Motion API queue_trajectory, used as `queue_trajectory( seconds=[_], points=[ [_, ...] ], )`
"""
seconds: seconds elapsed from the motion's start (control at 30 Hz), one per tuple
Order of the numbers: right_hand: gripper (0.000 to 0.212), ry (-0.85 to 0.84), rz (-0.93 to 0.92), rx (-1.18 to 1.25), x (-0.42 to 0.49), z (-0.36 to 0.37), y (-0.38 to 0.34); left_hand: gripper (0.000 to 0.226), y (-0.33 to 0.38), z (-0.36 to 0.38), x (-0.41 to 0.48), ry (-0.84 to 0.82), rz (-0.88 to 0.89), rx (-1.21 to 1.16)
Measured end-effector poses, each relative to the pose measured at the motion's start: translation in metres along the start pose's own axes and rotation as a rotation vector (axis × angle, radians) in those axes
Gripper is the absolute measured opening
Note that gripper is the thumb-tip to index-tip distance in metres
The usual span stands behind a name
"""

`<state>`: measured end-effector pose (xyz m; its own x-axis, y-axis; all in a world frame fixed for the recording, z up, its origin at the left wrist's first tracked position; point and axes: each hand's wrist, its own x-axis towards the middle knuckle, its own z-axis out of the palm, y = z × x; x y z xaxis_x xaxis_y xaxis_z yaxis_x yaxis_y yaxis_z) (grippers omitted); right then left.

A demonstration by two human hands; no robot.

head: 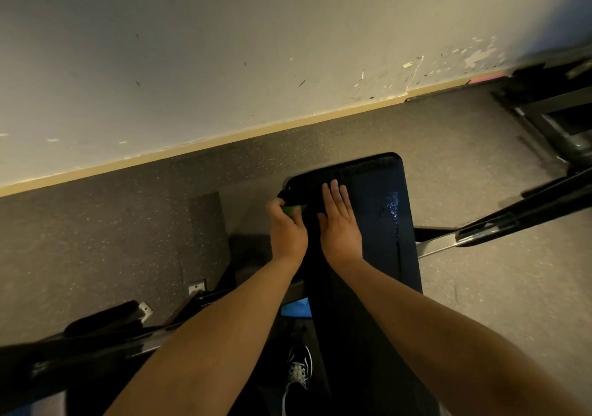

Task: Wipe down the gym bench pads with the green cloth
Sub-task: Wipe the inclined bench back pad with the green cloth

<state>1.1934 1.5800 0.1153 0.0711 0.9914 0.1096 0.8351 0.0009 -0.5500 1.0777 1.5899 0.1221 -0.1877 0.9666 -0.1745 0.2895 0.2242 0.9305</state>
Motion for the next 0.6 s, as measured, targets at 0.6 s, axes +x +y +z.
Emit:
queue_trajectory(
  seconds=[0.6],
  points=[
    [0.048,0.101,0.358,0.08,-0.023,0.006,-0.024,0.023,0.007,-0.002,0.019,-0.02,0.136,0.132]
  ],
)
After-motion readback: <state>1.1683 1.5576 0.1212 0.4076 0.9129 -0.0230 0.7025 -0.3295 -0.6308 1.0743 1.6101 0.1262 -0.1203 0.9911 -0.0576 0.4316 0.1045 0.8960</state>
